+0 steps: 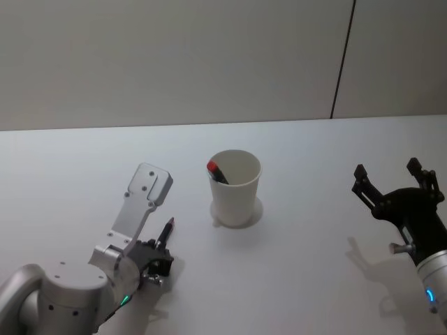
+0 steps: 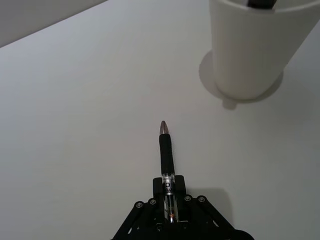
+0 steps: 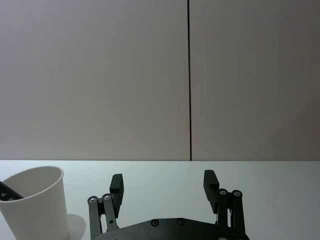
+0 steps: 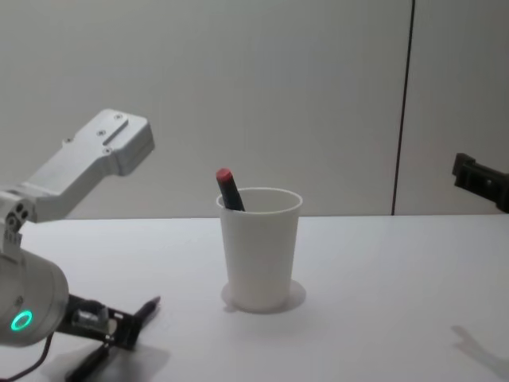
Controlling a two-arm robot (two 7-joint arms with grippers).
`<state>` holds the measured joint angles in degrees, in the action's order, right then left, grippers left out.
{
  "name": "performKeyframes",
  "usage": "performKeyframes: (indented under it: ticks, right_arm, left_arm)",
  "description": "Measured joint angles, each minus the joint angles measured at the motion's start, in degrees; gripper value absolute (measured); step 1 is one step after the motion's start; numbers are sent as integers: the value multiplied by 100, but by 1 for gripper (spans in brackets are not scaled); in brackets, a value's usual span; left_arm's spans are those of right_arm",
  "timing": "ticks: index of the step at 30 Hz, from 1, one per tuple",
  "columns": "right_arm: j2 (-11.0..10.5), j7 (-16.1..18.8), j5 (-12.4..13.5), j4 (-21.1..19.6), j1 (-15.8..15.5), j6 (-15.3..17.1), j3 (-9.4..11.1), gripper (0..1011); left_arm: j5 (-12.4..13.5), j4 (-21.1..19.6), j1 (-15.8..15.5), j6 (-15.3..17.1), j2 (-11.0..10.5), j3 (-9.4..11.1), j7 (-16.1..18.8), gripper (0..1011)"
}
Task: Place the pen into the pen holder.
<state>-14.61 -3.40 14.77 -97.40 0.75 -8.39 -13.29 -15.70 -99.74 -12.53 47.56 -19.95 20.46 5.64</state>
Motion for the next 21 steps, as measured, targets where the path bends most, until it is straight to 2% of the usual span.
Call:
performKeyframes:
  ticks: [9, 14, 21]
  right_arm:
    - [0, 0, 0, 0, 0, 0, 0, 1001]
    - [0, 0, 0, 0, 0, 0, 0, 1001]
    - [0, 0, 0, 0, 0, 0, 0, 1002]
  left_arm:
    - [4, -130, 80, -447, -28, -88, 22, 139]
    - [-1, -213, 131, -787, -58, -142, 39, 139]
    - [-22, -338, 234, -1427, -127, -237, 36, 139]
